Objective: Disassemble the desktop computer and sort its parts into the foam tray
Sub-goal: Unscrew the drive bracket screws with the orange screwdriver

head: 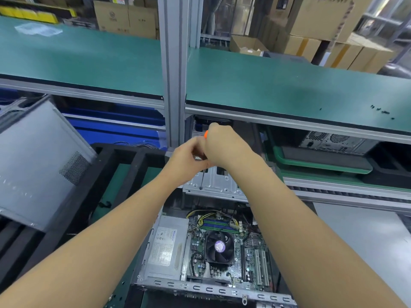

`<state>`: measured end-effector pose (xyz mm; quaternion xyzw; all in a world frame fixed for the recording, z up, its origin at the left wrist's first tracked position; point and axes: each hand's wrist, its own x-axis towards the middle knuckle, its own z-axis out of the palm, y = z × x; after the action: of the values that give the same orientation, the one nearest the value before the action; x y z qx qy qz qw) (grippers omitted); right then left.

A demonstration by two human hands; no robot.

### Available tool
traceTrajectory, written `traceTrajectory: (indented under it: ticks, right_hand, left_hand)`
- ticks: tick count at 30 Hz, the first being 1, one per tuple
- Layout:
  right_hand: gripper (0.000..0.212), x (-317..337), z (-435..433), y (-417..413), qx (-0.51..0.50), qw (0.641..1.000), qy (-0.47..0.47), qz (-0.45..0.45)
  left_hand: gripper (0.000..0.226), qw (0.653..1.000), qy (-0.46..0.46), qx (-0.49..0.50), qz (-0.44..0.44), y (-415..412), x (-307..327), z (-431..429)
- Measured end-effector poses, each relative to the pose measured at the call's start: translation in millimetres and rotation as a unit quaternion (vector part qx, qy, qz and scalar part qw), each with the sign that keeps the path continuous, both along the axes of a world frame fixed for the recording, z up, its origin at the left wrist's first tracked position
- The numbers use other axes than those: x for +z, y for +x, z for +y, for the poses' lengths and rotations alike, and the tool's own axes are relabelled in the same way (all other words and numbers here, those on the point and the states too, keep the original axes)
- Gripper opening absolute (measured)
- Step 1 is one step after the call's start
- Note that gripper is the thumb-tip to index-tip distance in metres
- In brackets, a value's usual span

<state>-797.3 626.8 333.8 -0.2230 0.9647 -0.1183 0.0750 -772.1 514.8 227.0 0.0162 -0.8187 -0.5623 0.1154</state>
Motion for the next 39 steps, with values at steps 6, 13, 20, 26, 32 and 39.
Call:
traceTrajectory:
  ticks: [6,13,20,26,32,39]
  right_hand:
    - [0.025,4,3,-4,0.032,0.998,-0.021,-0.051]
    - [0.054,-5,3,2,-0.067,0.995,-0.075,-0.026]
    - [0.031,-2,1,7,-0.013,0.997,-0.071,-0.033]
    - [0.031,-4,5,7,0.023,0.996,-0.065,-0.058]
    - [0.050,-11,1,7,-0.066,0.996,-0.053,0.013]
    - [0.025,-6,2,3,-0.007,0.997,-0.069,-0.015]
  left_hand:
    - [0.021,0.999,-0.021,-0.027,-0.022,8,4,-5]
    - [0.025,0.999,-0.041,0.020,0.004,4,2,-1]
    - [0.027,0.999,-0.029,-0.024,-0.013,6,-1,0]
    - [0.020,0.999,-0.044,0.004,0.002,10,-3,-7]
    - [0.036,0.997,-0.069,0.039,-0.007,5,-1,-1]
    - [0.020,0.999,-0.031,-0.032,-0.012,9,-7,-1]
